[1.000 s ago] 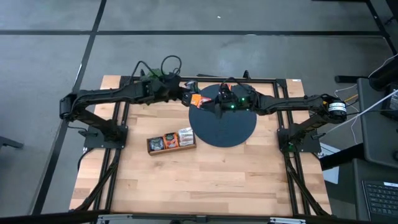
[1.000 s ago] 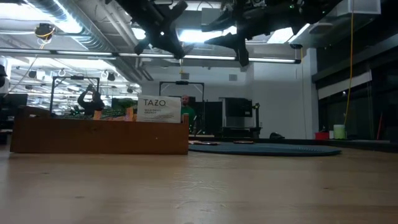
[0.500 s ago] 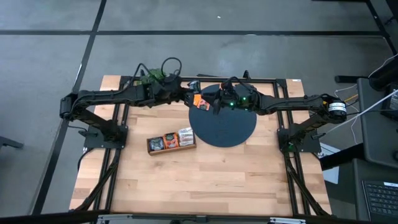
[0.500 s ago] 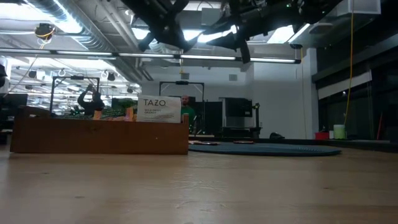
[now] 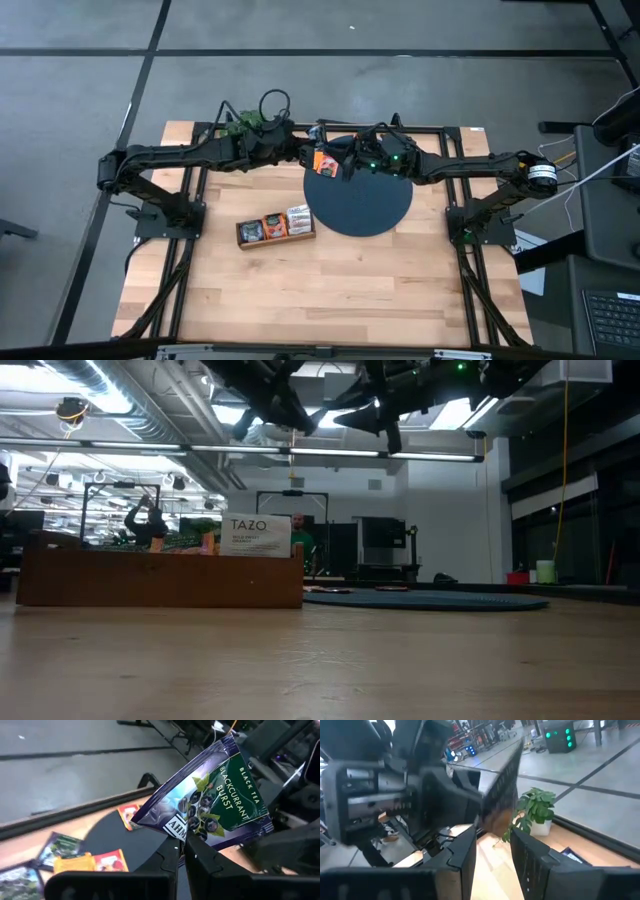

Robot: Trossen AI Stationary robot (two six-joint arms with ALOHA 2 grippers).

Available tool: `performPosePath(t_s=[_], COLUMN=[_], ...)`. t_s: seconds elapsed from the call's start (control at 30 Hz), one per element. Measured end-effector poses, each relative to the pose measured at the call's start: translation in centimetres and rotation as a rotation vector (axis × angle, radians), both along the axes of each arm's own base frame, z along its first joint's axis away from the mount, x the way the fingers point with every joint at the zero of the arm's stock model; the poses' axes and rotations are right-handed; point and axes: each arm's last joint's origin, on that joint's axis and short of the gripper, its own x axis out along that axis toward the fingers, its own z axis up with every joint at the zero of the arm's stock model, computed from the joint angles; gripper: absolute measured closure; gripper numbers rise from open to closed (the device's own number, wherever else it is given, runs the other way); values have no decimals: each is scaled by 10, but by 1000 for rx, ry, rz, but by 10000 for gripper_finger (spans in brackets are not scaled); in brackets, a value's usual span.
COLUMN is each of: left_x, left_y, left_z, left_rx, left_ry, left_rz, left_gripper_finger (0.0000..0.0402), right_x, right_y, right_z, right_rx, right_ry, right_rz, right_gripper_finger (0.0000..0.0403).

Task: Pick & Place Tea
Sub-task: Put the purple tea bag into the left section of the wooden organizer

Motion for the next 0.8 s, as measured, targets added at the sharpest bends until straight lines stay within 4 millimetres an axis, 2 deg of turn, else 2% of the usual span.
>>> performPosePath(t_s=[0.17,0.53,0.63,0.8], left_x=[10,13,13,13], left_y=[2,1,1,1], left_z=[-8,-11,-11,-11], left_rx=[-29,-37,-23,-6], left_ry=[-16,-7,2,13], left_rz=[-40,-42,-49,-60], left_gripper_finger=[388,388,387,387], right_x=[-1,-2,-2,-2], right_y=[-2,-5,-5,-5], right_z=[1,0,-1,-1], right_rx=[-6,-9,-9,-18], right_ry=[-12,1,9,14], right_rz=[-16,-102,-103,-92], right_gripper_finger=[281,287,312,384])
